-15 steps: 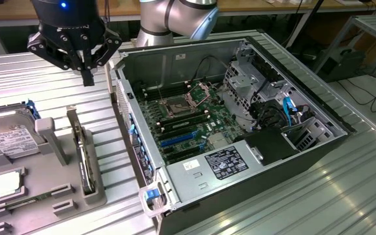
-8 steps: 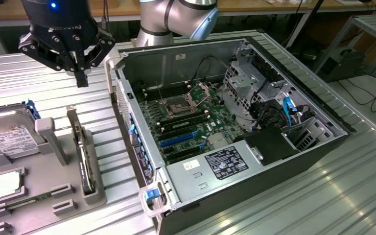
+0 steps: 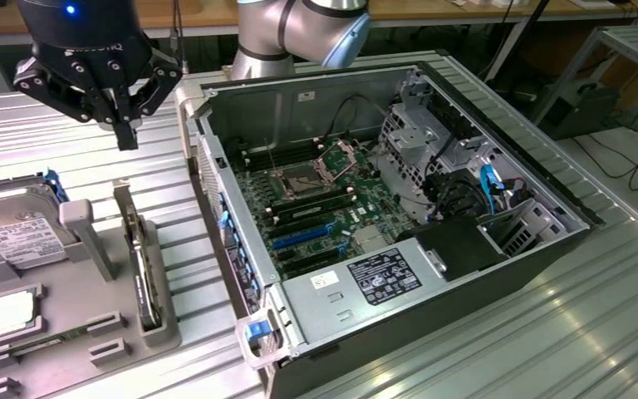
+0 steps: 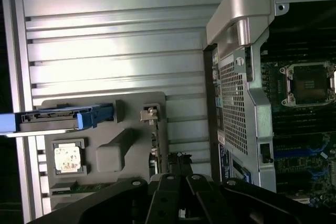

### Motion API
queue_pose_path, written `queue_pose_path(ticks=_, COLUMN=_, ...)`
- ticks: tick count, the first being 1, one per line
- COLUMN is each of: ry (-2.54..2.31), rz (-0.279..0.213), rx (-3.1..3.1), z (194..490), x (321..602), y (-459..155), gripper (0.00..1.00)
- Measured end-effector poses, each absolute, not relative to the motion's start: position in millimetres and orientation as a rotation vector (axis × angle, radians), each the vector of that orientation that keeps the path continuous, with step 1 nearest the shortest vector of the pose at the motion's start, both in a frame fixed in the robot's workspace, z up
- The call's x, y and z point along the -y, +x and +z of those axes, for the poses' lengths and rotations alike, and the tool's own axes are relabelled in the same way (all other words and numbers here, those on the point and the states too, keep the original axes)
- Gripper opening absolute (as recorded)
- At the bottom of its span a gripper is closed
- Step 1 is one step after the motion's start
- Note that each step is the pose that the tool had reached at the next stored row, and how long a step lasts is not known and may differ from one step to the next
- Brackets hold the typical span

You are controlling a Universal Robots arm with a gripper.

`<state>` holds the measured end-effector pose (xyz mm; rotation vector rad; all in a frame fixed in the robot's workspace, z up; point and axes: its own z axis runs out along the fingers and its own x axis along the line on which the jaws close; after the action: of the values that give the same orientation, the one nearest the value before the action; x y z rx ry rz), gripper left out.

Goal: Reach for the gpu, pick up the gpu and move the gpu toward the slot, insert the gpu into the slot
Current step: 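Reach for the gpu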

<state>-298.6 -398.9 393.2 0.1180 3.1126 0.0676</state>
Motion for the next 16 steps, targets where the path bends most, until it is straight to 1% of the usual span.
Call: queue_pose_path(ticks=16, ry=0.118, rz=0.068, rx=-3.113, z=393.2, x=398.9, y=-317.4, gripper=0.11)
